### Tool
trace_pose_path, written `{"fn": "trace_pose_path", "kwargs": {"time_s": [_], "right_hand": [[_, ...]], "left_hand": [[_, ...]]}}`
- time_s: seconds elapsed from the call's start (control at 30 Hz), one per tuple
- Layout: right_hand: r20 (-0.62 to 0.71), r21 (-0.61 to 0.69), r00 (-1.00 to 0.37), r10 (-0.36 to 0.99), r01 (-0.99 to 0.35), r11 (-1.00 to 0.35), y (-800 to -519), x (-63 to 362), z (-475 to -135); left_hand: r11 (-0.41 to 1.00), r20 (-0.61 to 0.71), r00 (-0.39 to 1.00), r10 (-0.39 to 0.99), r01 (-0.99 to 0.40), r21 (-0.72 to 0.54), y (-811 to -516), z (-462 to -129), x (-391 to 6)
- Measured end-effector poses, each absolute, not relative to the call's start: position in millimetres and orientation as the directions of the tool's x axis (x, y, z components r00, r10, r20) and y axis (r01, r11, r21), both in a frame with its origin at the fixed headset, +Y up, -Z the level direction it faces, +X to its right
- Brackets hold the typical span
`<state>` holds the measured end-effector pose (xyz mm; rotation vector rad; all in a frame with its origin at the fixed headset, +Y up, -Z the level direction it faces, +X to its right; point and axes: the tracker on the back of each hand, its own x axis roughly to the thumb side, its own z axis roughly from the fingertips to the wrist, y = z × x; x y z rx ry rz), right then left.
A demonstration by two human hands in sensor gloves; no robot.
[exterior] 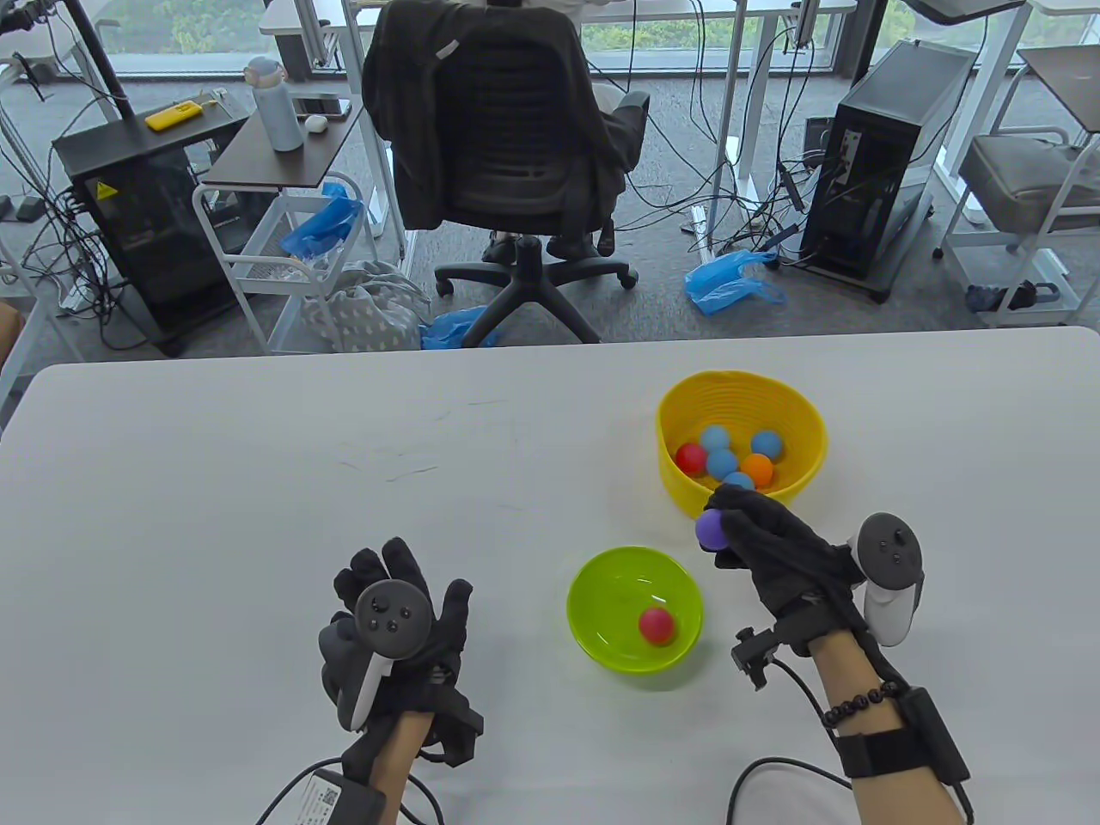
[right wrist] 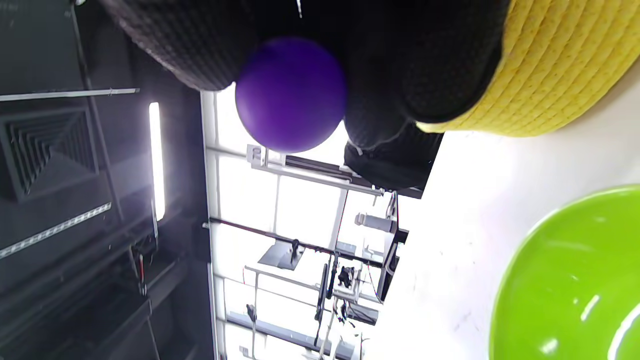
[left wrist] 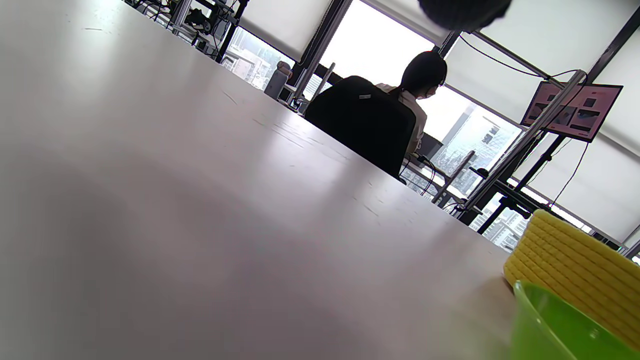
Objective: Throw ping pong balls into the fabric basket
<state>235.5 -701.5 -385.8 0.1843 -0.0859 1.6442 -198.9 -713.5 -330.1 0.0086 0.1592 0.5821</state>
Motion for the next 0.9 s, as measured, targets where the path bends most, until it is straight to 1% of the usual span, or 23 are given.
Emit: {"fn": "trace_pose_path", "kwargs": {"time_s": [0.1,0.23,0.37,0.5,0.7,0.9], "right_hand": [[0.123,0.023,0.024,0.992,-1.000,0.022,-707.0,246.0,-394.2],[0.076,0.026,0.104,0.992,-0.994,0.103,-715.1,255.4,-407.4],[0.026,0.076,0.227,0.974,-0.972,0.224,-728.6,263.3,-419.6],[0.010,0.112,0.331,0.943,-0.938,0.328,-736.2,270.2,-424.1],[0.018,0.138,0.388,0.922,-0.914,0.382,-737.5,275.0,-425.0],[0.032,0.135,0.376,0.926,-0.920,0.369,-735.9,274.8,-423.2]], "left_hand": [[0.836,-0.149,0.824,0.547,-0.546,0.050,-713.6,-330.6,-198.5],[0.840,-0.152,0.828,0.540,-0.541,0.041,-714.3,-331.5,-196.8],[0.841,-0.154,0.829,0.538,-0.539,0.039,-714.4,-331.7,-196.1],[0.842,-0.161,0.828,0.537,-0.539,0.037,-714.4,-331.9,-196.1],[0.845,-0.164,0.831,0.531,-0.533,0.035,-714.3,-331.7,-194.8],[0.848,-0.168,0.833,0.527,-0.530,0.032,-714.6,-331.4,-194.7]]}}
